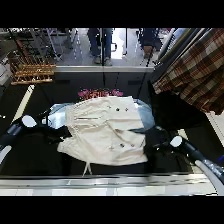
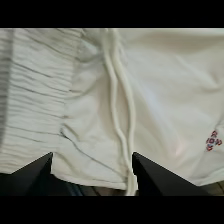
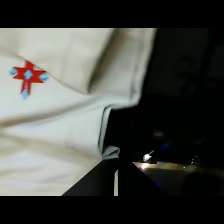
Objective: Fold the clothes and pants, and hang the long-sleeved shirts on hangers.
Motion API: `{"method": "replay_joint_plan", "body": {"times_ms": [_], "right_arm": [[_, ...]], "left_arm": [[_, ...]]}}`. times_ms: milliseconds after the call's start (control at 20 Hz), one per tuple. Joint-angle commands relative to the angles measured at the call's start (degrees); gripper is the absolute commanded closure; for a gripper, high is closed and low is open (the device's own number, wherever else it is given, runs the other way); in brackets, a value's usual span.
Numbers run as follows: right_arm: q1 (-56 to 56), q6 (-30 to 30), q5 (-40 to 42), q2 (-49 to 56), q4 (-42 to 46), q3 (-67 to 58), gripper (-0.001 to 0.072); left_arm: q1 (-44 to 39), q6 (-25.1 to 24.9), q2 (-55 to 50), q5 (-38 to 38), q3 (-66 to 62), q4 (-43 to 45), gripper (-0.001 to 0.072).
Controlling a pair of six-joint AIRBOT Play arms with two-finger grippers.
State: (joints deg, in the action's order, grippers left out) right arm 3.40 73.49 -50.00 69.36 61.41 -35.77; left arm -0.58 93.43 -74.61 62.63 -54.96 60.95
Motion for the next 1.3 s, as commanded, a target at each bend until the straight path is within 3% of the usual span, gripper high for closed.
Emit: {"method": "replay_joint_plan", "body": {"times_ms": [0,50,100,150,350,550,800,1150,1250], "right_arm": [[5.60,2.75,4.83,0.52,4.42,-8.44,0.0695],[6.45,1.64,3.78,0.57,4.50,-8.96,0.0583],[7.93,0.13,1.16,0.57,4.46,-9.03,0.0318],[9.79,-1.46,-1.62,0.57,4.39,-8.79,0.0144],[22.56,-13.29,-12.81,0.59,-3.56,-4.85,0.0148],[31.45,-17.14,-15.30,1.66,-12.57,-3.30,0.0149],[31.06,-21.51,-18.84,9.73,-15.41,-3.28,0.0149],[27.78,-26.60,-20.55,15.41,-18.08,-3.28,0.0154],[25.07,-28.13,-20.28,16.59,-18.08,-3.28,0.0284]], "left_arm": [[-0.37,1.73,-4.11,-0.50,-0.04,-2.62,0.0197],[-0.70,1.73,-6.05,0.63,-0.04,-4.07,0.0197],[-1.18,1.68,-7.26,1.49,-0.02,-4.92,0.0197],[-1.95,1.70,-7.56,1.86,0.00,-5.07,0.0197],[-3.96,1.75,-3.82,2.40,4.61,-7.37,0.0197],[-3.96,3.85,5.27,-3.93,16.79,-10.08,0.0197],[-3.82,7.98,11.34,-14.23,25.44,-13.40,0.0198],[-4.07,8.66,3.56,-21.07,25.44,-18.75,0.0197],[-4.07,8.63,2.29,-24.70,25.44,-22.18,0.0206]]}}
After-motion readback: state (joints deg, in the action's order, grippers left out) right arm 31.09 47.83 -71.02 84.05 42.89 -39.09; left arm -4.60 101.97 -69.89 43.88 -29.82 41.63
